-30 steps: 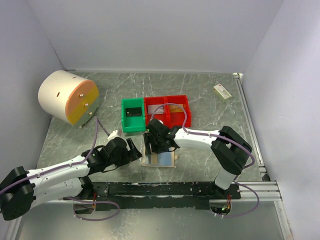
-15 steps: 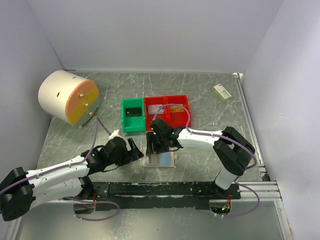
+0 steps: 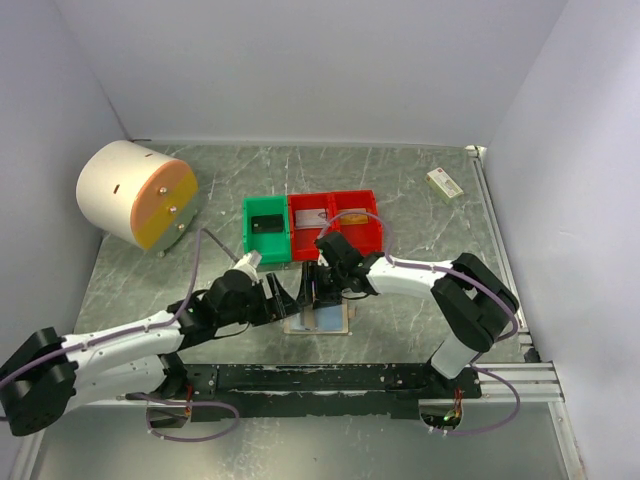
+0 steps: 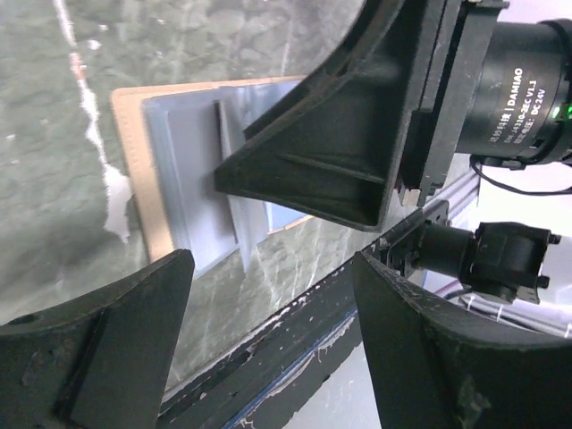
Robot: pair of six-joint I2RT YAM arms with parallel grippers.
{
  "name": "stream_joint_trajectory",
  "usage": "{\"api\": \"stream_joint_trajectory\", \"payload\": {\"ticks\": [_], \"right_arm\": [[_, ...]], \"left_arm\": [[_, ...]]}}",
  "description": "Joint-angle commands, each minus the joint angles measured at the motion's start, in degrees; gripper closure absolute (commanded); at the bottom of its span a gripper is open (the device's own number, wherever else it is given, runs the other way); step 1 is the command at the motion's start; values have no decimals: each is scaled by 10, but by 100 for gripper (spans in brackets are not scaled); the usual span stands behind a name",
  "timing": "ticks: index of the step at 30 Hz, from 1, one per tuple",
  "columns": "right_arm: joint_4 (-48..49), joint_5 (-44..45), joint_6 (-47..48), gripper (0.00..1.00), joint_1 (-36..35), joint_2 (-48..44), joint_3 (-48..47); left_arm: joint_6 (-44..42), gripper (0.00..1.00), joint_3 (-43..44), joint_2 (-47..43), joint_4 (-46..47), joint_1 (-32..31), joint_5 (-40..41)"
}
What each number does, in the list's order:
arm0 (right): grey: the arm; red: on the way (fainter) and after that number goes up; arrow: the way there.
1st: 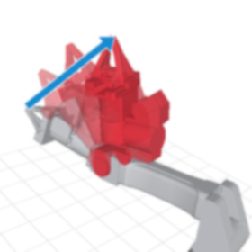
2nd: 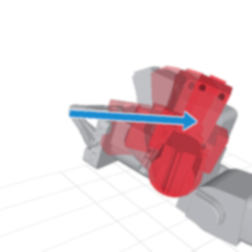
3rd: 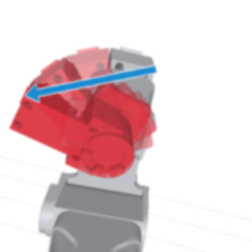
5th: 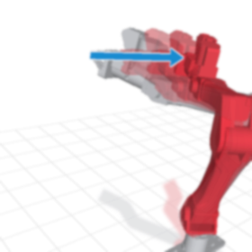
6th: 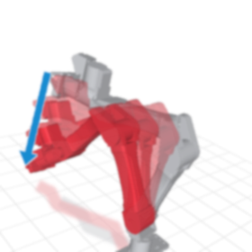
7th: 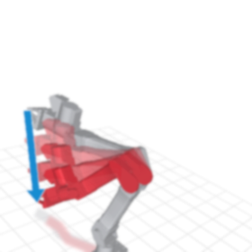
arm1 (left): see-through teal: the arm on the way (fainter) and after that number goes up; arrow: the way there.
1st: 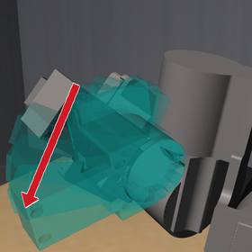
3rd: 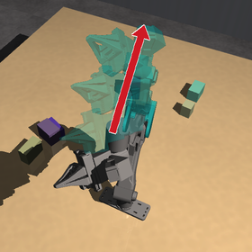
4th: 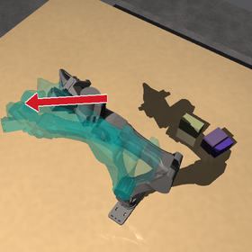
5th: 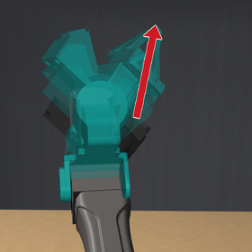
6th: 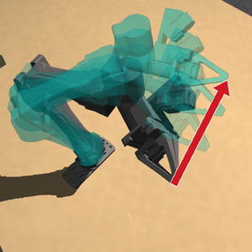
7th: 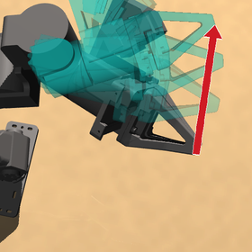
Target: Take the credit cards out of the card holder
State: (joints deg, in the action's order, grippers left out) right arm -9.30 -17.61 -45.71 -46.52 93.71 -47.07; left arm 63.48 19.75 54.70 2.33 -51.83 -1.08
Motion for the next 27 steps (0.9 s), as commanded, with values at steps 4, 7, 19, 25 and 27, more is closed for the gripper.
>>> {"api": "stream_joint_trajectory", "payload": {"ticks": [4, 7, 19, 25, 27], "right_arm": [[3, -13, -3, 47, 2, 2, 13], [3, -12, -3, 47, 3, 3, 14], [-1, -12, 1, 46, 4, 5, 12], [-5, -13, 4, 45, 4, 8, 7], [-5, -15, 4, 44, 4, 6, 5]], "left_arm": [[-22, 24, 1, 73, 148, 1, -80], [-23, 26, 10, 88, 145, 0, -79], [-10, 31, 14, 190, 215, -5, -104], [-9, 44, 31, 217, 214, -8, -100], [-6, 47, 30, 219, 212, -9, -96]]}}
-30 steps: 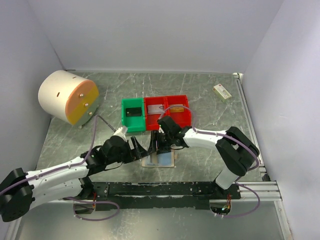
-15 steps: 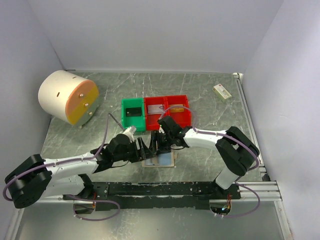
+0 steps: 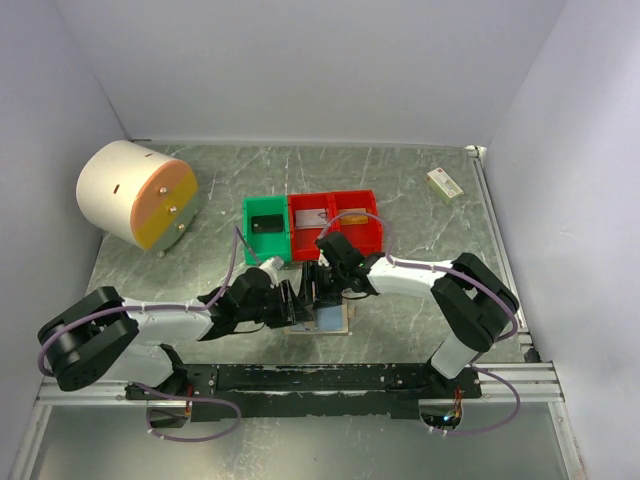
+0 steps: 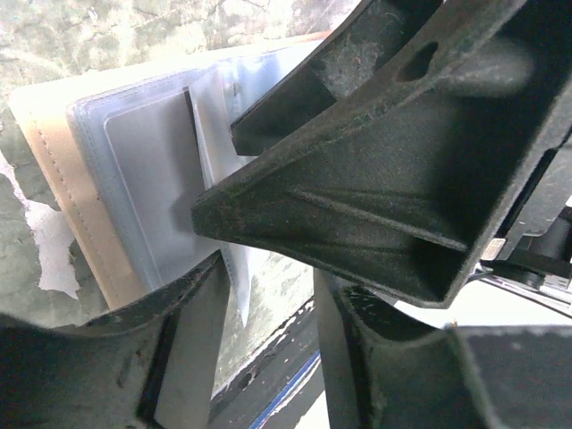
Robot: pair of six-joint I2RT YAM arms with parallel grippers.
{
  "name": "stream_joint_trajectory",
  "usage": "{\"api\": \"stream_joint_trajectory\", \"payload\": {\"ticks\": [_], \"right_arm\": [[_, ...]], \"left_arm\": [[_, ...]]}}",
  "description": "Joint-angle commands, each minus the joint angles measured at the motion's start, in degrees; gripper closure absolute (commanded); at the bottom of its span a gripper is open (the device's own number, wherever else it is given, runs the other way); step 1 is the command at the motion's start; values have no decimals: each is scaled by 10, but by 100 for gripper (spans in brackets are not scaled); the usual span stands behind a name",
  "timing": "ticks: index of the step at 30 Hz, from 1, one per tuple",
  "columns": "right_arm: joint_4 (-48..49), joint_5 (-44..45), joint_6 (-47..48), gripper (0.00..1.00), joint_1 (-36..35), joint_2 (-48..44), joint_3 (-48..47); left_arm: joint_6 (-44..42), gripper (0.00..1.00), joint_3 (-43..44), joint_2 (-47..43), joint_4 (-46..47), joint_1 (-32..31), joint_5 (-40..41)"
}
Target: Take the credit cards out of the card holder
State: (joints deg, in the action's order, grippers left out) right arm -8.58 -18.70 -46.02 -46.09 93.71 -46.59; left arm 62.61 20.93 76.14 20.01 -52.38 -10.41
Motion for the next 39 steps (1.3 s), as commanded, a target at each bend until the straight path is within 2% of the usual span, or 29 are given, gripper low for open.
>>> {"api": "stream_joint_trajectory", "payload": {"ticks": [1, 5, 13, 19, 24, 30, 34, 39], "right_arm": [[-14, -4, 8, 44, -1, 5, -1], [-19, -3, 8, 42, 1, -6, -5], [-29, 10, 9, 34, 18, -49, -3], [-1, -20, 7, 34, 39, -72, 28], [6, -26, 8, 37, 51, -84, 49], [1, -6, 19, 37, 82, -124, 66], [10, 24, 22, 37, 107, -167, 82], [3, 61, 29, 36, 129, -217, 93]], "left_arm": [[4, 51, 18, 5, 33, -4, -1], [12, 59, 22, 7, -2, -4, 20], [15, 60, 31, 8, -68, -4, 49], [22, 68, 50, 15, -107, -5, 65], [22, 70, 50, 11, -98, -5, 56], [-11, 66, 82, 15, -82, -6, 23], [-27, 58, 106, 36, -52, -16, -12], [-25, 50, 136, 82, -59, -29, -14]]}}
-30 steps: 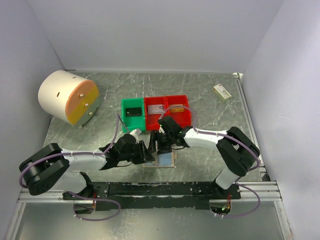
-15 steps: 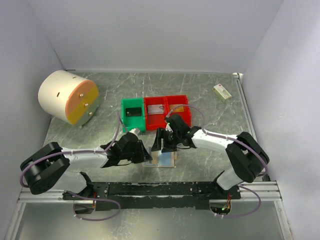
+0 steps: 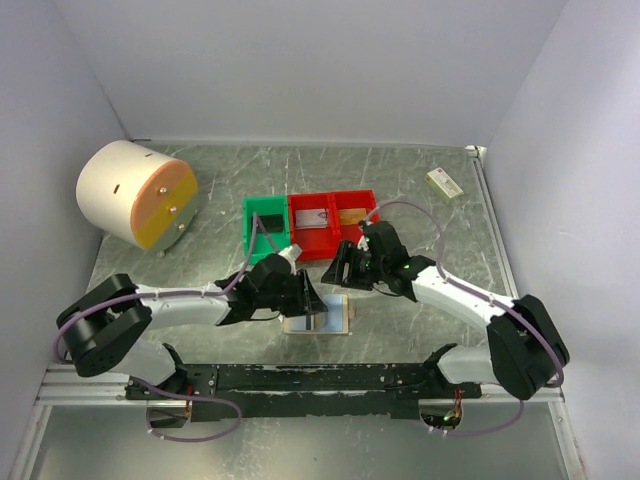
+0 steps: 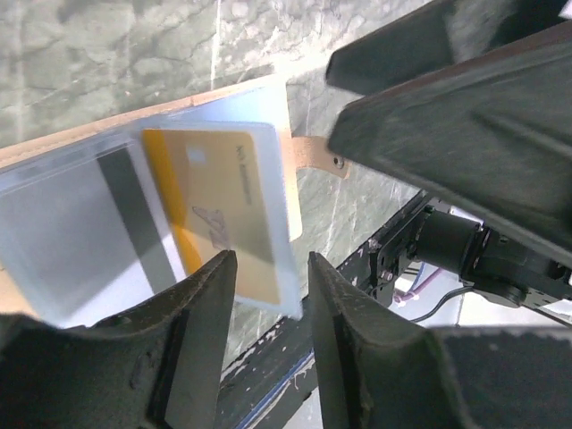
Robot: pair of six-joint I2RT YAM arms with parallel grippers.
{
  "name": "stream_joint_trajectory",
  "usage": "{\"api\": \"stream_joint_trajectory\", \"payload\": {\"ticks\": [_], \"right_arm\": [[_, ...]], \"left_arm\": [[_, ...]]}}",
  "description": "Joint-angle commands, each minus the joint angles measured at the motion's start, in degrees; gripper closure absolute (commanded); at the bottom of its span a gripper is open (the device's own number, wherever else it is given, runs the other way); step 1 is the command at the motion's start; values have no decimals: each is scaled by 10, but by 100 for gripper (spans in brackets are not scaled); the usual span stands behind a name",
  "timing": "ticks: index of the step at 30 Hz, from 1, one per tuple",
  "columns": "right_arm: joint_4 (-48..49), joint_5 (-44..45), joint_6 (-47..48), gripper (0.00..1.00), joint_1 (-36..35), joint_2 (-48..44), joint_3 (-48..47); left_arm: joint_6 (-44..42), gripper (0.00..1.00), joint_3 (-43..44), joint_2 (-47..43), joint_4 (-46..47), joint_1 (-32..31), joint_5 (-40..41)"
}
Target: Take the credit cards out of the card holder
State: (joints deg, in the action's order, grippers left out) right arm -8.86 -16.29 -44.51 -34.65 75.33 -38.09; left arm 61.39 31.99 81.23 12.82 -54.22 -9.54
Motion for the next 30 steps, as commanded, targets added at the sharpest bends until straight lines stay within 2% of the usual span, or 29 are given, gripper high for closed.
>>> {"api": "stream_joint_trajectory", "payload": {"ticks": [1, 8, 14, 18, 24, 30], "right_arm": [[2, 39, 18, 36, 17, -40, 7], [-19, 35, 36, 36, 26, -52, -6], [-13, -2, 41, 39, 29, -40, -1], [1, -50, 41, 46, 29, -24, 5], [1, -76, 36, 59, 29, -11, 26], [-10, -95, 42, 65, 29, 3, 49]], "left_arm": [[-10, 49, 29, 39, 10, -13, -21], [-14, 38, 58, 92, 21, -27, -34], [-28, 36, 71, 62, -22, -35, 1], [-25, 34, 60, 39, -43, -35, 32], [-11, 34, 58, 48, -73, -35, 66], [29, 36, 24, 69, -7, -35, 71]]}}
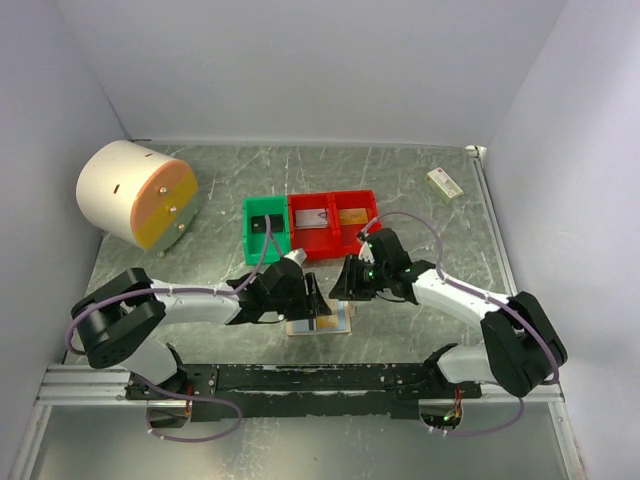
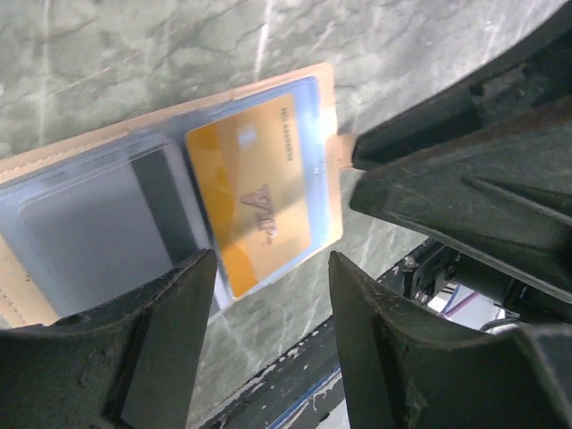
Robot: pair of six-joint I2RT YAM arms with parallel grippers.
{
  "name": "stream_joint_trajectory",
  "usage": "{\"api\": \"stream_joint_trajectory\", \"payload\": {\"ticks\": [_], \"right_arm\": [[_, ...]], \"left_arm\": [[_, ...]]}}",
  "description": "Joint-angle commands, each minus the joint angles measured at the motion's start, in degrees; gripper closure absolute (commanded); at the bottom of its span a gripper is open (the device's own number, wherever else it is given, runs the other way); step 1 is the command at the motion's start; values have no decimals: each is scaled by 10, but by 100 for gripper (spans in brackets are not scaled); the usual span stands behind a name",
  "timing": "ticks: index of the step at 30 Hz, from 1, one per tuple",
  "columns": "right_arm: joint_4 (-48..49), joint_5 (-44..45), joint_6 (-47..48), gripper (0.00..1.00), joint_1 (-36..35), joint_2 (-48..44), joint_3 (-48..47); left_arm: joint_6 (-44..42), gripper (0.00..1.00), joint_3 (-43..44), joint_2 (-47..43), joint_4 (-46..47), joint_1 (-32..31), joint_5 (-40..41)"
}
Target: Take the credit cards out of the card holder
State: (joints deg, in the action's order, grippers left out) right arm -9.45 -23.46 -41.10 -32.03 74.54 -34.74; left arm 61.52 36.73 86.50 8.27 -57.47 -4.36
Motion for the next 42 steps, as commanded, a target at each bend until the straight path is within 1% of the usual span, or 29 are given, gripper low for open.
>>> {"api": "stream_joint_trajectory", "payload": {"ticks": [1, 6, 11, 17, 20, 23, 26, 29, 33, 37, 42], "right_arm": [[-2, -28, 8, 65, 3, 12, 23], [21, -51, 1, 65, 3, 35, 41], [27, -54, 2, 67, 3, 55, 43], [-8, -29, 24, 67, 3, 42, 26], [-32, -1, 39, 62, 3, 17, 8], [-49, 44, 40, 55, 3, -9, -4], [-13, 63, 21, 49, 3, -44, 18], [37, 41, 8, 48, 3, -70, 42], [45, 3, -2, 50, 3, -46, 49], [90, -41, -12, 57, 3, -15, 70], [114, -38, -13, 60, 3, -14, 104]], "left_arm": [[32, 36, -27, 23, 53, -3, 15], [26, 37, -17, 47, 58, -5, 1], [27, 41, -18, 53, 85, -9, -7], [34, 44, -31, 33, 88, -11, 14], [29, 42, -29, 33, 92, -11, 17], [37, 42, -31, 37, 100, -13, 20], [54, 44, -54, 32, 127, -16, 28], [56, 45, -71, 24, 148, -17, 32], [58, 48, -81, 23, 140, -20, 36], [71, 50, -109, 27, 204, -21, 30], [84, 54, -127, 32, 231, -23, 33]]}}
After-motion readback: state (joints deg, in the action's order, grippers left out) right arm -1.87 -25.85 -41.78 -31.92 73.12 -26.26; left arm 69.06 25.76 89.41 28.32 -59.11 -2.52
